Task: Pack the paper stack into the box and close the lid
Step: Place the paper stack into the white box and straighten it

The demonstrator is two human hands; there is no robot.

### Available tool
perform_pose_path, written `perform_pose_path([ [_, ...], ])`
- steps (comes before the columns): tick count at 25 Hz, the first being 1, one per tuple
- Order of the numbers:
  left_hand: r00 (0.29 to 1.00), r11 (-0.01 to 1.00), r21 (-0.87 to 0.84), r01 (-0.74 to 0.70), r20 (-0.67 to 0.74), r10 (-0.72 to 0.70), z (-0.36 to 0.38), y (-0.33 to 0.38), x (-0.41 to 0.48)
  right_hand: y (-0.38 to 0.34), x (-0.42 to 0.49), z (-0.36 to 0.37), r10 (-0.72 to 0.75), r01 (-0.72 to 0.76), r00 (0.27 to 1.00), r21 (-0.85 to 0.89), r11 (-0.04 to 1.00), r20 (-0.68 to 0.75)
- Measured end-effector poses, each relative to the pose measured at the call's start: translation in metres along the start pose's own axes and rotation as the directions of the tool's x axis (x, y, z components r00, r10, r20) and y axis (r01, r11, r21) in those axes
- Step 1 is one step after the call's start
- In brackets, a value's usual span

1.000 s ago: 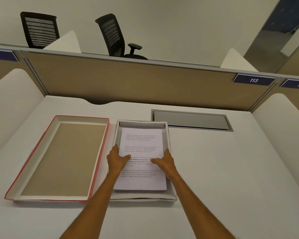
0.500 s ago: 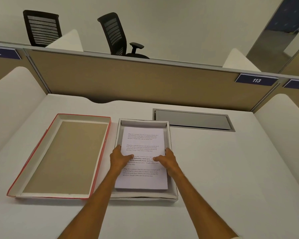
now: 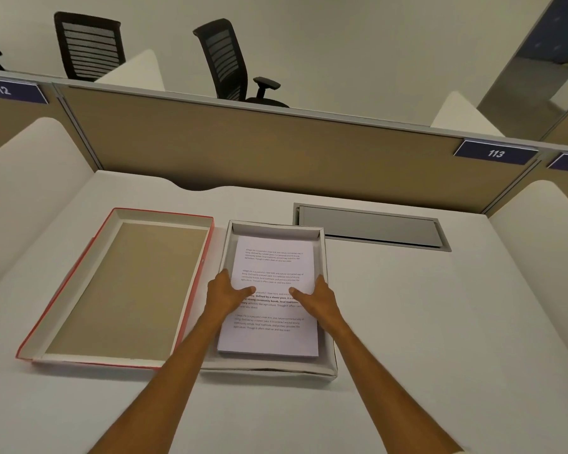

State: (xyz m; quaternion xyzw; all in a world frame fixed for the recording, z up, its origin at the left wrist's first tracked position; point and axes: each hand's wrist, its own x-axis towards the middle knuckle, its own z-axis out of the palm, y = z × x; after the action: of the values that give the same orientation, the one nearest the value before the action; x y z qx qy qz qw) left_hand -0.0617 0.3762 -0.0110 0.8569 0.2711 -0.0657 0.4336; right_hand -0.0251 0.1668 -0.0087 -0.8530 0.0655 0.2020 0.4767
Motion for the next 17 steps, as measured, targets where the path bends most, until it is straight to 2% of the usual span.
perform_pose_path([
  [2,0.994,0.997,0.025,-0.072,-0.085,0.074,-0.005,0.010,-0.015,-0.006,0.003,-0.004,-0.083,0.083,0.996,-0.022,0.996,-0.018],
  [4,0.984,0.991,-0.033,-0.133,-0.125,0.128,-0.007,0.022,-0.037,-0.017,0.011,-0.010,-0.185,0.183,0.982,-0.060,0.981,-0.034],
  [5,0.993,0.987,-0.127,-0.095,-0.081,0.086,-0.008,0.027,-0.048,-0.025,0.016,-0.014,-0.228,0.225,0.973,-0.084,0.971,-0.030],
  [6,1.000,0.961,-0.278,0.010,0.019,-0.005,-0.009,0.032,-0.057,-0.032,0.023,-0.017,-0.260,0.257,0.965,-0.117,0.959,-0.015],
  [7,0.978,0.875,-0.451,0.175,0.182,-0.102,-0.009,0.036,-0.067,-0.040,0.030,-0.021,-0.278,0.276,0.961,-0.164,0.947,0.009],
  [8,0.913,0.737,-0.567,0.367,0.371,-0.168,-0.010,0.038,-0.076,-0.047,0.039,-0.025,-0.281,0.282,0.959,-0.221,0.933,0.039],
  [10,0.748,0.436,-0.626,0.646,0.634,-0.197,-0.008,0.040,-0.094,-0.058,0.055,-0.030,-0.278,0.300,0.954,-0.321,0.898,0.114],
  [11,0.692,0.319,-0.623,0.714,0.696,-0.190,-0.005,0.037,-0.100,-0.063,0.062,-0.032,-0.286,0.322,0.946,-0.352,0.879,0.152],
  [13,0.647,0.176,-0.623,0.762,0.739,-0.186,0.003,0.029,-0.105,-0.072,0.074,-0.032,-0.312,0.371,0.927,-0.379,0.848,0.209],
  [17,0.643,0.048,-0.645,0.763,0.747,-0.168,0.011,0.021,-0.106,-0.089,0.096,-0.024,-0.318,0.417,0.904,-0.423,0.805,0.287],
])
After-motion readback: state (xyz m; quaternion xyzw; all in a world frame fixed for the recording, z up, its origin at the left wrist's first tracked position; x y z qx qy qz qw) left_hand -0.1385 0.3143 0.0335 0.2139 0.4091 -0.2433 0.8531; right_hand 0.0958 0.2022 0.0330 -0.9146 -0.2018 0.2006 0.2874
